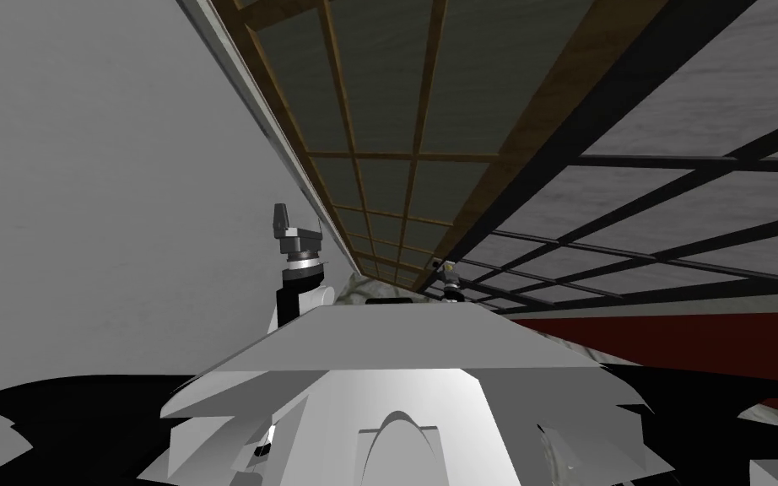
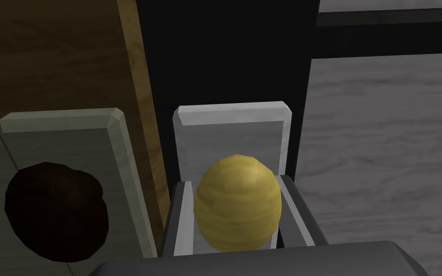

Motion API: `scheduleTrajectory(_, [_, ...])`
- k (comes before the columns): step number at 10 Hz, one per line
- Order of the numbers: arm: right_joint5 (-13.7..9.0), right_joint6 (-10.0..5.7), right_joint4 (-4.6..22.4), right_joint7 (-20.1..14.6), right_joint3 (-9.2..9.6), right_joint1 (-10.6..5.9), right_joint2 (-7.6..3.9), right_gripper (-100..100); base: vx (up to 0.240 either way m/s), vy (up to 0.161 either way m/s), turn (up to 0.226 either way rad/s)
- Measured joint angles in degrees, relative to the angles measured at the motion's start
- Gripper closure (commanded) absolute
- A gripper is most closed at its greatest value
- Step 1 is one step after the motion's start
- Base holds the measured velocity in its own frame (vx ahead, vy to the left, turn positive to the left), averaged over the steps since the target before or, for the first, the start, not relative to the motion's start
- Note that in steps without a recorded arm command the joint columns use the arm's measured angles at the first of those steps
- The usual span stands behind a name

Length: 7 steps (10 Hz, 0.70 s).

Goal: Pull the door open

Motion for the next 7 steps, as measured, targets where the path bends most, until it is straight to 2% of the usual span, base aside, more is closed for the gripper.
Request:
scheduleTrajectory(3, [0.1,0.14,0.1,0.1,0.10,0.05,0.04,100,-0.004,-0.001,0.000])
scheduleTrajectory(4, [0.0,0.15,0.1,0.1,0.09,0.07,0.07,100,-0.094,-0.002,-0.017])
scheduleTrajectory(5, [-0.1,0.51,-1.2,0.8,-0.27,0.93,0.08,100,-0.140,0.025,-0.016])
scheduleTrajectory(6, [0.0,0.24,-0.4,0.6,-0.14,0.70,0.04,100,-0.132,0.024,-0.025])
scheduleTrajectory(7, [0.1,-0.08,0.2,-0.1,0.03,1.19,-0.20,100,-0.167,0.019,-0.081])
